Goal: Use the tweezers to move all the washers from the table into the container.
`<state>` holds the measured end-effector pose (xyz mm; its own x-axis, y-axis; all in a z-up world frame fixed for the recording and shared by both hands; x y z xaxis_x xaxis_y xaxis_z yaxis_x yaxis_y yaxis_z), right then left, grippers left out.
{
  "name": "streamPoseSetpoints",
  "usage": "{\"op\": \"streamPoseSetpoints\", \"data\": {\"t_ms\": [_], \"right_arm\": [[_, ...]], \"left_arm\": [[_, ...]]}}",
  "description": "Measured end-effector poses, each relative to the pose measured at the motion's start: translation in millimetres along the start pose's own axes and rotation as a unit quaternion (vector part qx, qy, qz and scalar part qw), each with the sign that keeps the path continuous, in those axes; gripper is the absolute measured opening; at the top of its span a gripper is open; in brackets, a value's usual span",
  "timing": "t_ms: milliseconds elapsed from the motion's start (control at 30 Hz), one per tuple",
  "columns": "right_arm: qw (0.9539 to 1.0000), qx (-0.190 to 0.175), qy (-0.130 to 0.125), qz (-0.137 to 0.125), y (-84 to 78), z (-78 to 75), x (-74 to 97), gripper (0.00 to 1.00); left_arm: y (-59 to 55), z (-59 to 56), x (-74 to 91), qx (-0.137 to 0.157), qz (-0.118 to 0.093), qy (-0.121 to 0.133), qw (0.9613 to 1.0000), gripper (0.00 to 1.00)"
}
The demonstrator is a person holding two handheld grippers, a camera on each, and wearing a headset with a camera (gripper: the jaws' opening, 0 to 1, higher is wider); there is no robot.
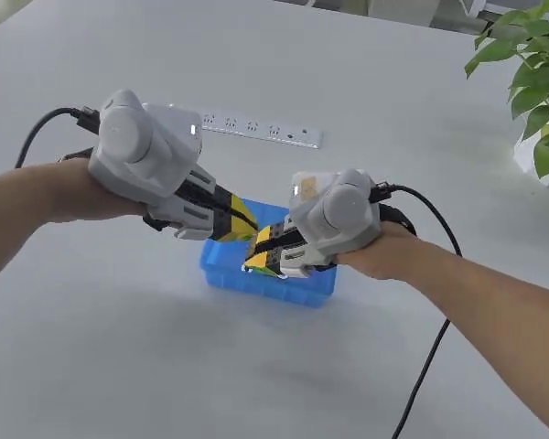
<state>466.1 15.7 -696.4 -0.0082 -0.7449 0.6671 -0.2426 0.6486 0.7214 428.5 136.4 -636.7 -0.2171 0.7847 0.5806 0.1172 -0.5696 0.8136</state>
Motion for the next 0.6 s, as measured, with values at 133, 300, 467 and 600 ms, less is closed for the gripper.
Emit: {"op": "streamPoseSetpoints", "data": {"t_ms": [133,300,467,600], "right_arm": [[1.0000,0.003,0.001,0.002,0.8,0.1,0.1,0.11],[1.0000,0.002,0.000,-0.001,2.3,0.0,1.5,0.11],[1.0000,0.001,-0.005,-0.006,5.5,-0.6,4.6,0.11],[0.9999,0.000,-0.011,-0.011,8.5,-0.8,9.3,0.11]], "left_arm": [[0.4,0.6,1.4,-0.001,0.003,0.001,1.0000,0.05],[2.1,0.6,4.0,-0.004,0.005,0.001,1.0000,0.05],[6.4,-0.2,7.9,-0.011,0.005,0.003,0.9999,0.05],[10.9,-0.8,12.0,-0.015,0.004,0.004,0.9999,0.05]]}}
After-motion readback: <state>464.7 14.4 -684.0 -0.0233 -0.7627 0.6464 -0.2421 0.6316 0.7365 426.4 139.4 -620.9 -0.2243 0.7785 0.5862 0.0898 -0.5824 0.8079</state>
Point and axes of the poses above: the centre of the closed fingertips' face, and the gripper's own axes: x roughly backward along the fingers, z roughly to its left, y roughly out of its top, the point moved 10 cm from there along x, roughly backward along the fingers, and after that the axes turned 5 degrees about -y, right-handed, at the moved point
